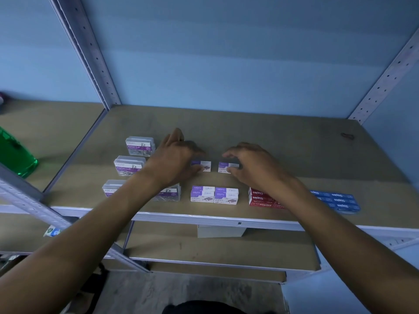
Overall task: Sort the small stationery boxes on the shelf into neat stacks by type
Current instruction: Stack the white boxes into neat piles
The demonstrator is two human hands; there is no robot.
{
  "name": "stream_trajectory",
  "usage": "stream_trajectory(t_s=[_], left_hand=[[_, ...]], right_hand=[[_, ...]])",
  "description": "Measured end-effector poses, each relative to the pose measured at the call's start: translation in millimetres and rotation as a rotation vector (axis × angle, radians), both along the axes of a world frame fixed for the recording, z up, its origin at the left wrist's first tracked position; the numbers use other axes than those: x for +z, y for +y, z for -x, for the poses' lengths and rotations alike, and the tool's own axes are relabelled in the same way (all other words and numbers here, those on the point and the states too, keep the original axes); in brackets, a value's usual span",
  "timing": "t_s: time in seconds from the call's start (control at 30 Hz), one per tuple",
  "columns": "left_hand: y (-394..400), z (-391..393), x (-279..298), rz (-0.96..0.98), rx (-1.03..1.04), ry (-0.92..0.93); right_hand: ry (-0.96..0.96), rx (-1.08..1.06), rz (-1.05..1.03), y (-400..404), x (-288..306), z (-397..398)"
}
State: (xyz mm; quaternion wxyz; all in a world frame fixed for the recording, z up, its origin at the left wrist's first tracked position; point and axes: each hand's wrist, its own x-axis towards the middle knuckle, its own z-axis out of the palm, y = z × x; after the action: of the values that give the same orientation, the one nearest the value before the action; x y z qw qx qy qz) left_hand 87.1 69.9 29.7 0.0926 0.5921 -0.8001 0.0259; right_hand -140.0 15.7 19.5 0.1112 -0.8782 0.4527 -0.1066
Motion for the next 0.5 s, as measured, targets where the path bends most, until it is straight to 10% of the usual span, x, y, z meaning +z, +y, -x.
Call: stream_trajectory(t_s=[0.5], left_hand=[[-4.5, 6.6, 6.8, -0.066, 0.056, 0.028]], right_hand=[[-0.097, 0.008, -0.039, -0.4, 2.2, -1.0]])
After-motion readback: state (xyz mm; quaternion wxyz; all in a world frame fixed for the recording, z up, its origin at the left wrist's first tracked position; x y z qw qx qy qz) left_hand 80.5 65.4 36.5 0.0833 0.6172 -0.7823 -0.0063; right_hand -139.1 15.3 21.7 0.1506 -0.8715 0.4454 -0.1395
